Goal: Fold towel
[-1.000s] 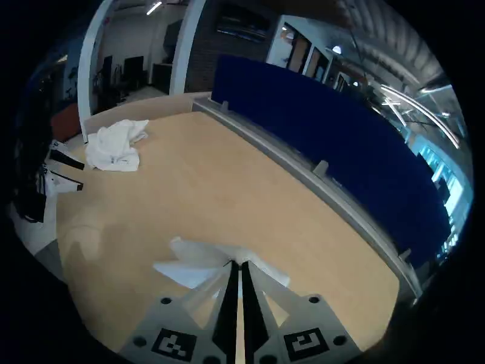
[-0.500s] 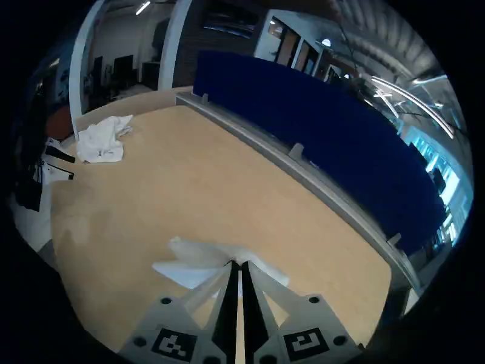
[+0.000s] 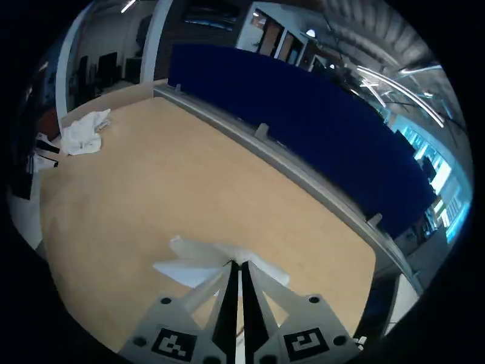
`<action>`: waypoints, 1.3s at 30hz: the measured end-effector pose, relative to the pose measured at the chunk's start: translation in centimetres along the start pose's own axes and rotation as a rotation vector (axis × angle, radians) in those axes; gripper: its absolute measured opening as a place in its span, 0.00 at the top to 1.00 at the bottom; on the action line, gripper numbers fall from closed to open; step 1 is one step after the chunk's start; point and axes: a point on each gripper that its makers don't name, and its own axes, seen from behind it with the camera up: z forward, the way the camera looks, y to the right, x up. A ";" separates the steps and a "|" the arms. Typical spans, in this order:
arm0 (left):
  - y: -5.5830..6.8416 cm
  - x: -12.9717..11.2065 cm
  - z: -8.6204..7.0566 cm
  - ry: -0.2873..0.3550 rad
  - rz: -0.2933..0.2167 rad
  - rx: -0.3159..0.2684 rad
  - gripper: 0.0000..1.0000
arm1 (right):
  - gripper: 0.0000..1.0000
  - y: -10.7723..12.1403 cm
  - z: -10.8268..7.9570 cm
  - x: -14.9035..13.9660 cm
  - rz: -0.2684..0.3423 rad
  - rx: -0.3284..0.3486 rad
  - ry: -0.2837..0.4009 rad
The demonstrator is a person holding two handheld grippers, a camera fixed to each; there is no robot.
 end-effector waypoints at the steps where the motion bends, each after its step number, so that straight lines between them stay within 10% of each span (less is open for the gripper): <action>1: 0.0 0.0 0.0 -0.001 0.000 0.001 0.06 | 0.97 0.5 -0.1 -0.3 0.001 -0.005 -0.005; 17: 1.1 0.1 0.1 -0.015 0.010 0.012 0.06 | 0.97 8.1 -1.0 -5.3 0.027 -0.061 -0.080; 39: 2.9 0.8 0.3 -0.017 0.040 -0.014 0.07 | 0.97 10.3 -5.1 -12.8 0.057 -0.107 -0.182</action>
